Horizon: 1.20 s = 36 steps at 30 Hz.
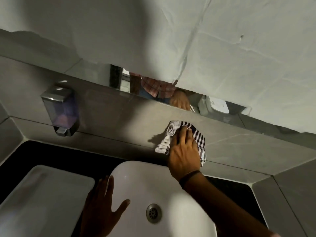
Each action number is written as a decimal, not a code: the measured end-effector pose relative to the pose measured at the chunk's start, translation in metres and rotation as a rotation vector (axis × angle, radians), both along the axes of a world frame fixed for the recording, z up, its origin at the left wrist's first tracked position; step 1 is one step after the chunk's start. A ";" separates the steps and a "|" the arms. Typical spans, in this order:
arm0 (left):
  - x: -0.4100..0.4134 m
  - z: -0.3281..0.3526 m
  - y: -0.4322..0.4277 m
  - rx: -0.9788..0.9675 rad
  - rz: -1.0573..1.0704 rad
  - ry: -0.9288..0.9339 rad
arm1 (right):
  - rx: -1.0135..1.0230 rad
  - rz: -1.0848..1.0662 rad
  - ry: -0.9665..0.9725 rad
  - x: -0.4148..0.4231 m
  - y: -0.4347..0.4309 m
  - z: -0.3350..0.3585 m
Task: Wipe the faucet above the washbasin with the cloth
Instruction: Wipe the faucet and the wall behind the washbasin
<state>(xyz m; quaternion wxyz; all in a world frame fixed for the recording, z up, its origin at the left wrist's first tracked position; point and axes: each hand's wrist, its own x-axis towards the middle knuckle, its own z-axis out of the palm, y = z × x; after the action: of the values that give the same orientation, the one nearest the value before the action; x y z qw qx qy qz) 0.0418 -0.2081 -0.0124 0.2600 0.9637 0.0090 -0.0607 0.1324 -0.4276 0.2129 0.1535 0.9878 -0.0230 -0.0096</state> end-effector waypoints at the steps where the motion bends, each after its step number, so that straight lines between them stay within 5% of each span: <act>1: -0.001 -0.001 0.001 -0.004 0.000 -0.003 | -0.081 0.049 0.031 0.000 -0.002 0.001; 9: 0.001 -0.003 0.002 0.010 -0.017 0.004 | -0.644 0.325 0.437 0.024 0.008 0.014; 12: 0.002 -0.001 0.002 0.003 -0.010 0.018 | -0.643 0.421 0.452 0.036 -0.001 0.026; 17: 0.004 -0.001 0.002 -0.013 -0.001 0.041 | -0.051 0.550 0.091 0.030 -0.059 0.027; 25: 0.010 0.007 0.001 0.011 -0.005 0.078 | 1.413 -0.019 -0.135 -0.004 -0.051 -0.021; 28: 0.011 0.009 0.000 0.054 -0.030 0.120 | 1.901 -0.486 -0.020 0.014 -0.057 -0.018; 30: 0.011 0.014 0.000 0.042 -0.041 0.139 | 2.272 -0.723 0.273 0.027 -0.072 -0.014; 33: 0.015 0.022 0.001 0.066 -0.090 0.127 | 2.628 -0.738 0.579 0.038 -0.079 -0.012; 36: 0.012 0.021 -0.001 0.076 -0.086 0.095 | 2.704 -0.717 0.397 0.044 -0.064 -0.021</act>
<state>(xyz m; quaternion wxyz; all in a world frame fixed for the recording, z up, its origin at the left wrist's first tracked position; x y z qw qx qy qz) 0.0541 -0.2093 0.0087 0.2199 0.9683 -0.0179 -0.1171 0.1763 -0.4917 0.1918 -0.9087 0.2933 -0.2208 -0.1989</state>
